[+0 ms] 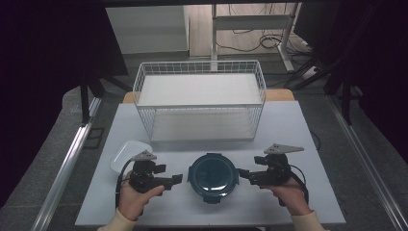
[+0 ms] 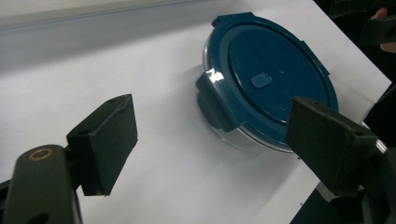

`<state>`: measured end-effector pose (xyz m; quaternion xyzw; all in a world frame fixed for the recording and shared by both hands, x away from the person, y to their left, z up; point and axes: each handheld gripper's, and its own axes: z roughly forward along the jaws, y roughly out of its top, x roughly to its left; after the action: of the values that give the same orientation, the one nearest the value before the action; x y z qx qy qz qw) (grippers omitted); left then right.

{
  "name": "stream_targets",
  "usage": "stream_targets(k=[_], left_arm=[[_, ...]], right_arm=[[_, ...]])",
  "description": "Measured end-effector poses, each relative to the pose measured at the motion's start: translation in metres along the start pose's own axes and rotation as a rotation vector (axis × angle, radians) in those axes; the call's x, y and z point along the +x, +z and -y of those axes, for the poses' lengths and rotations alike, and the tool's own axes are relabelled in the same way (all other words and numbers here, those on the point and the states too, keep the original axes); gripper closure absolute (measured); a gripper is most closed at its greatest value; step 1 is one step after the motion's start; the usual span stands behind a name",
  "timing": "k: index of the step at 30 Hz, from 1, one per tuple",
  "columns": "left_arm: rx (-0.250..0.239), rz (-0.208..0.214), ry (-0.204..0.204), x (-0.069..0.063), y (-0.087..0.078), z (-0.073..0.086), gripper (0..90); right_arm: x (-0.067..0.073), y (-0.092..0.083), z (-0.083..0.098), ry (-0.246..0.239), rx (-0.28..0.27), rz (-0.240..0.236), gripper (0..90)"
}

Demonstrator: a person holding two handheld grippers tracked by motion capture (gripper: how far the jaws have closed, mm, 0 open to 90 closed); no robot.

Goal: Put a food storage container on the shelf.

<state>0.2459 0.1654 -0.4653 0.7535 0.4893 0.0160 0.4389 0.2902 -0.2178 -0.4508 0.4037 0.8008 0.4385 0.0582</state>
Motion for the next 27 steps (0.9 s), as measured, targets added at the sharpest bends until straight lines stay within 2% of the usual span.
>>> stream_targets(k=[2, 7, 14, 17, 20, 22, 23, 25, 27], left_arm=[[-0.007, 0.028, -0.009, -0.002, 0.005, -0.002, 17.6], [0.009, 0.059, -0.018, -0.005, 0.015, -0.005, 17.5], [0.049, 0.116, -0.075, -0.006, 0.039, -0.008, 15.0], [0.055, 0.134, -0.096, -0.007, 0.043, -0.009, 13.5], [0.093, 0.176, -0.132, -0.007, 0.051, -0.013, 10.5], [0.097, 0.191, -0.139, -0.006, 0.053, -0.015, 10.2], [0.104, 0.171, -0.127, -0.006, 0.057, -0.019, 10.2], [0.106, 0.172, -0.137, -0.005, 0.059, -0.02, 10.3], [0.121, 0.169, -0.157, 0.001, 0.063, -0.02, 10.4]], right_arm=[[0.001, -0.001, 0.0, 0.014, -0.006, -0.015, 13.1], [0.002, -0.001, 0.004, 0.062, -0.003, -0.034, 11.2], [0.005, 0.005, 0.01, 0.119, 0.02, -0.053, 8.1], [0.006, 0.008, 0.011, 0.136, 0.026, -0.058, 7.5], [0.008, 0.014, 0.012, 0.158, 0.046, -0.069, 7.0], [0.008, 0.017, 0.011, 0.172, 0.053, -0.081, 7.0], [0.009, 0.022, 0.003, 0.171, 0.073, -0.084, 7.0], [0.011, 0.023, -0.001, 0.157, 0.078, -0.071, 7.1], [0.012, 0.028, -0.003, 0.189, 0.071, -0.083, 7.7]])
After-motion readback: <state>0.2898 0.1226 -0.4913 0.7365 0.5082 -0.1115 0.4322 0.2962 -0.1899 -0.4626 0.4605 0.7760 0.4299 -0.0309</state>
